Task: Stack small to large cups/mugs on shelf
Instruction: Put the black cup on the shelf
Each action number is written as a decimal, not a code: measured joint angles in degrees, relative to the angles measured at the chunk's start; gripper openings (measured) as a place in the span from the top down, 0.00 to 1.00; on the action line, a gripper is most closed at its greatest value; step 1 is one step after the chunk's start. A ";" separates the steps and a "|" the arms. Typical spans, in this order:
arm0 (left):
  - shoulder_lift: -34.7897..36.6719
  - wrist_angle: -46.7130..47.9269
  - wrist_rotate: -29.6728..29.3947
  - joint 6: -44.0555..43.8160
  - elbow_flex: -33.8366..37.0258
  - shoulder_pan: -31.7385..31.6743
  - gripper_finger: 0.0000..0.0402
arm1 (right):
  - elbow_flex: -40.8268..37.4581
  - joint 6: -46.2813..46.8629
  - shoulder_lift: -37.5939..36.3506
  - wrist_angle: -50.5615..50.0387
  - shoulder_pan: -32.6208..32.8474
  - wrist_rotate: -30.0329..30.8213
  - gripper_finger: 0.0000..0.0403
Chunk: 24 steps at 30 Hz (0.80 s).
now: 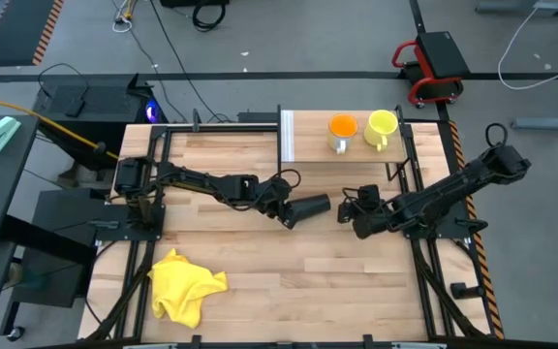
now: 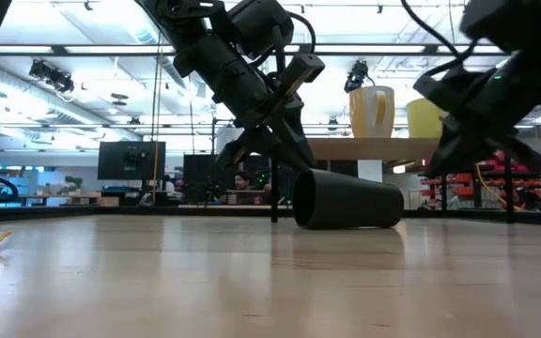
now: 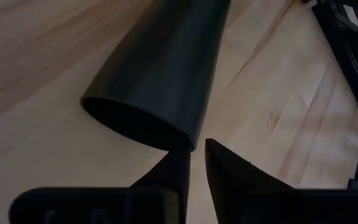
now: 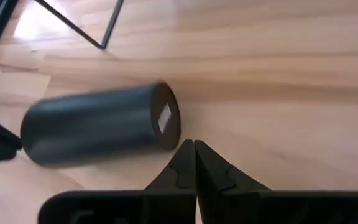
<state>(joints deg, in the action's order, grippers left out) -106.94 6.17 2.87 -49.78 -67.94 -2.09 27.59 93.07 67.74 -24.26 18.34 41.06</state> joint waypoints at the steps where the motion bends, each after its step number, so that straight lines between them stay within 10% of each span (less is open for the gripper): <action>1: 0.00 0.00 -0.15 -0.02 0.00 0.00 0.86 | -0.02 -1.55 0.11 1.14 -1.07 -0.15 1.00; 24: 0.00 0.33 -1.22 -1.05 0.02 0.00 0.84 | -0.06 -15.68 9.04 18.87 -11.55 -11.61 1.00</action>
<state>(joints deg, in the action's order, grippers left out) -106.94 6.50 1.65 -50.83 -67.92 -2.09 27.53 77.39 76.78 -5.39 6.79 29.45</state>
